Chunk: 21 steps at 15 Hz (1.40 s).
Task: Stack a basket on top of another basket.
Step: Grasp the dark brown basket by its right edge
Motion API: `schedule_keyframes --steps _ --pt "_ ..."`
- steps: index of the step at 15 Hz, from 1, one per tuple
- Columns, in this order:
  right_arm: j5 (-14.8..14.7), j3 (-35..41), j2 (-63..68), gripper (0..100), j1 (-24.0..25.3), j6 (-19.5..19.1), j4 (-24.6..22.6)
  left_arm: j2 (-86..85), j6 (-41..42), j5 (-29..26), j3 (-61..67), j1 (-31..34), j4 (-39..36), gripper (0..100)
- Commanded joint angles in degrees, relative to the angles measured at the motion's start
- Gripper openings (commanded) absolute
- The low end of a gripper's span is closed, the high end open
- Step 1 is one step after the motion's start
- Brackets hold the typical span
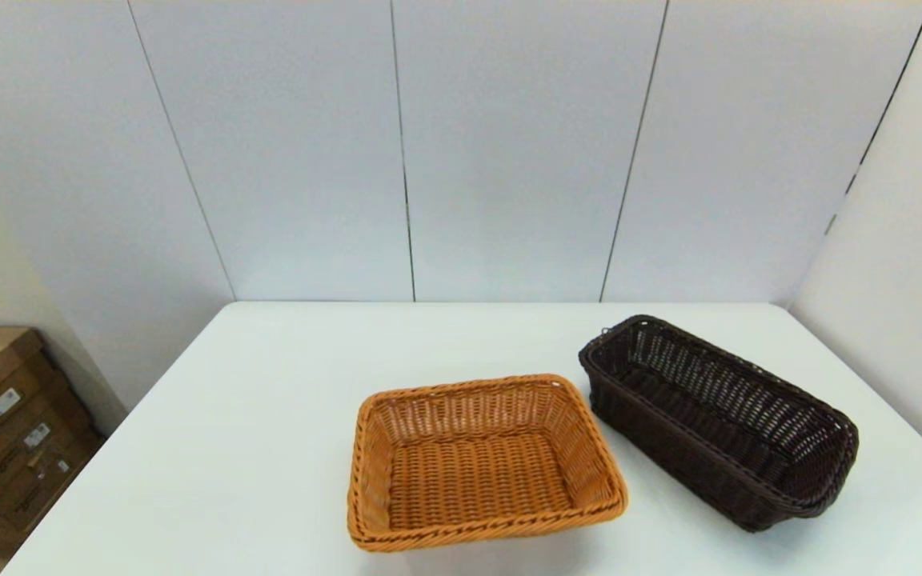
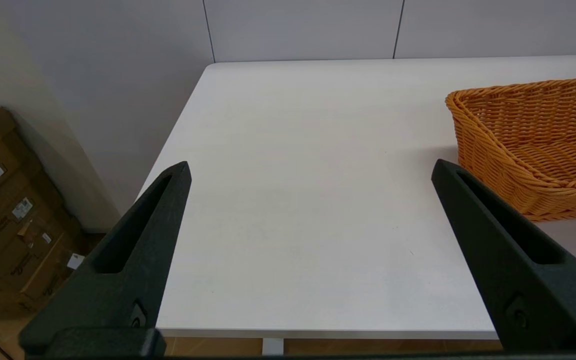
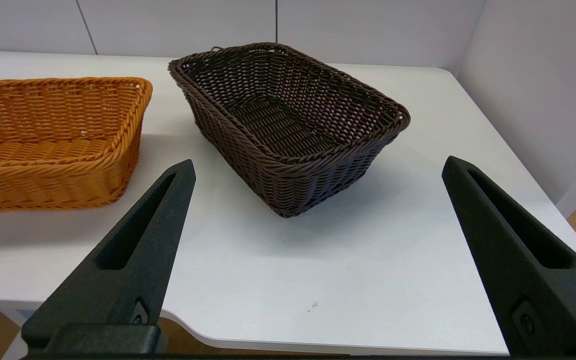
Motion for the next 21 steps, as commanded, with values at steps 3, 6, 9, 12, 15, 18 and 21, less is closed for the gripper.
schedule_keyframes --steps 3,6,9,12,15,18,21 --pt "-0.1 0.0 0.0 100 0.0 0.5 0.0 -0.1 -3.6 0.4 0.0 0.0 0.0 100" --pt "-0.2 0.0 0.0 100 0.0 0.6 0.0 -0.1 -3.6 0.4 0.0 0.0 0.0 100" --pt "-0.6 -0.3 0.0 100 0.0 0.5 0.5 -0.1 -3.7 0.4 0.0 0.0 0.0 100" --pt "-0.6 -0.3 0.0 100 -0.1 0.4 0.3 -0.1 -3.9 1.2 0.0 0.1 0.0 100" --pt "-1.0 -2.4 0.0 100 -0.1 0.2 1.1 -0.1 -3.9 1.2 0.0 0.1 0.0 100" --pt "-0.7 -8.6 0.3 100 0.0 0.1 8.4 -0.1 -3.9 1.2 0.0 0.0 0.0 100" --pt "-0.8 -14.6 8.1 100 0.0 0.6 9.3 -0.1 -3.9 1.2 0.0 0.0 0.0 100"
